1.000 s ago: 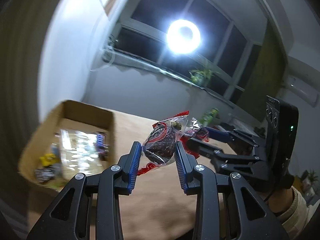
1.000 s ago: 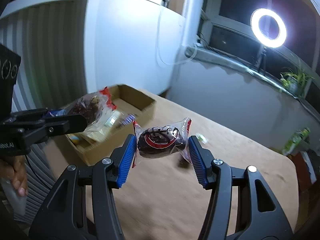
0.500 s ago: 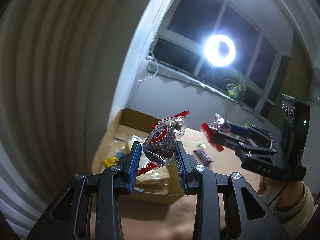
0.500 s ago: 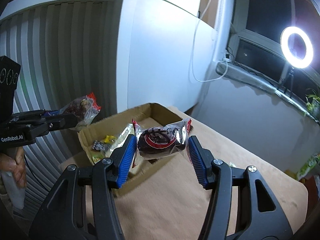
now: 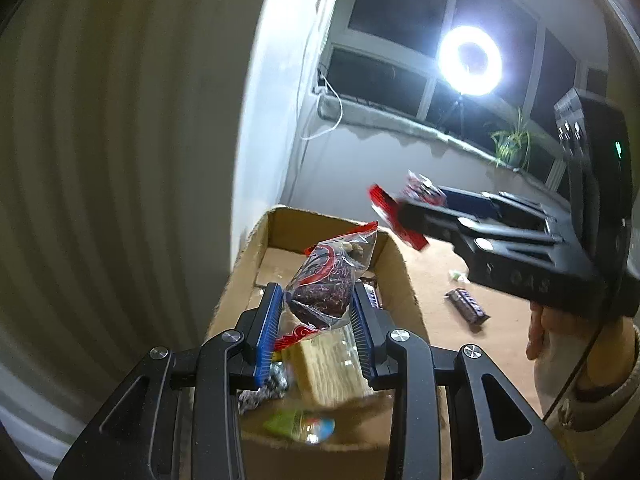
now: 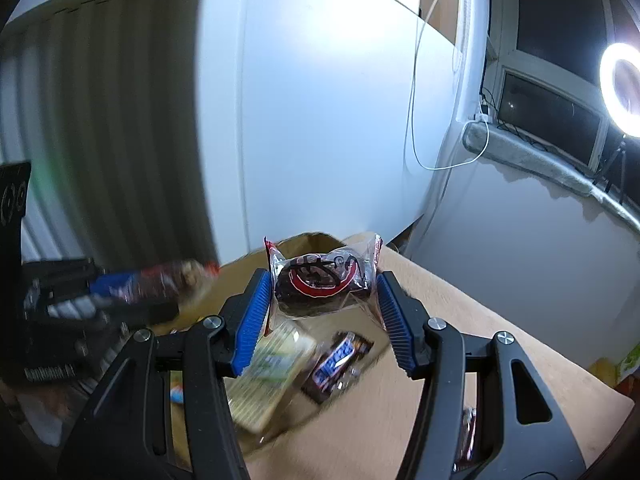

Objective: Organize snacks
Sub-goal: 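Carry both chocolate bags into the cardboard box and open both tools, then move both tools back from the box to the Snickers bar and green candy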

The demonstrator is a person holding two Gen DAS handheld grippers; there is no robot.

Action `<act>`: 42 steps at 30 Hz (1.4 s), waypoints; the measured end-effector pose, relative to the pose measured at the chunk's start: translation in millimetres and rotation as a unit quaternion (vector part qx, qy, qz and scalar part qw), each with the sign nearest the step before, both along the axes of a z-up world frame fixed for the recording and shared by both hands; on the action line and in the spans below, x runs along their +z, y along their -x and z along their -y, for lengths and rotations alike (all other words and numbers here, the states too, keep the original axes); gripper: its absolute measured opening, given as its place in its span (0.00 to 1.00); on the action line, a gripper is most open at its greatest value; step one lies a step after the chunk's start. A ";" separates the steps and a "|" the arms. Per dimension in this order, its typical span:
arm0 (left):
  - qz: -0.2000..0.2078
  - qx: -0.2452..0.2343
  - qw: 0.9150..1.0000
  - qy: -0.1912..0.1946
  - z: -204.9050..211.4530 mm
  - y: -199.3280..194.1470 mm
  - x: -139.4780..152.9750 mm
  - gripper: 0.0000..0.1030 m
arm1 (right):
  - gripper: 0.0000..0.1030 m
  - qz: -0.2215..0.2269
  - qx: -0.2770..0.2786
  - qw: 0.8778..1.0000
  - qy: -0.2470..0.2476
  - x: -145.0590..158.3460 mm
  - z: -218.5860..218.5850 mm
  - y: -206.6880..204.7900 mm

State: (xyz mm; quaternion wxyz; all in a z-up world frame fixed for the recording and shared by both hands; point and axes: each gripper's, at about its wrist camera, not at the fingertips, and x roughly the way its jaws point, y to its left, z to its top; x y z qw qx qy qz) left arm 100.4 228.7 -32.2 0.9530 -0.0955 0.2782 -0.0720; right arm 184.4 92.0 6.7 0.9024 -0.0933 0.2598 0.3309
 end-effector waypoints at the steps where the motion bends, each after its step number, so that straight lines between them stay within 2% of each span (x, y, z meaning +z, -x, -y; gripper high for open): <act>1: -0.006 -0.002 1.000 -0.004 3.9 -7.8 -3.7 0.32 | 0.56 -0.003 0.000 1.000 -0.003 -1.8 -1.2 -5.2; 5: -0.023 -0.007 1.000 -0.020 16.1 -20.9 -16.8 0.33 | 0.58 -0.027 0.007 0.999 -0.016 -13.2 -7.1 -30.0; 7: -0.036 0.001 0.998 -0.044 23.6 -23.3 -21.2 0.42 | 0.60 -0.053 0.022 0.998 -0.009 -26.0 -13.8 -44.3; 8: -0.035 0.005 0.998 -0.054 26.0 -22.7 -20.6 0.58 | 0.60 -0.053 0.016 0.998 -0.009 -29.0 -12.8 -47.1; 10: -0.018 0.016 0.997 -0.069 29.1 -13.3 -15.7 0.77 | 0.69 -0.047 0.015 0.998 -0.026 -28.8 -4.7 -43.8; 12: -0.012 0.022 0.997 -0.073 24.7 -6.9 -12.9 0.78 | 0.72 -0.036 0.003 0.999 -0.038 -25.9 5.7 -37.6; 18: -0.001 0.033 0.996 -0.079 17.8 15.8 -1.9 0.78 | 0.73 -0.022 -0.021 0.997 -0.066 -11.6 35.5 -10.6; 20: 0.002 0.035 0.996 -0.080 18.1 19.1 0.7 0.78 | 0.76 -0.017 -0.026 0.997 -0.070 -7.1 42.3 0.6; 26: 0.021 0.038 0.995 -0.087 31.9 34.7 21.5 0.78 | 0.77 -0.004 -0.038 0.997 -0.068 -2.8 62.9 35.8; 28: 0.025 0.038 0.995 -0.090 37.3 39.4 25.2 0.78 | 0.82 -0.006 -0.043 0.997 -0.070 -3.9 71.1 44.4; 42: 0.044 0.008 0.992 -0.119 96.4 74.3 46.1 0.78 | 0.82 -0.037 -0.081 0.993 -0.075 -31.5 145.9 105.6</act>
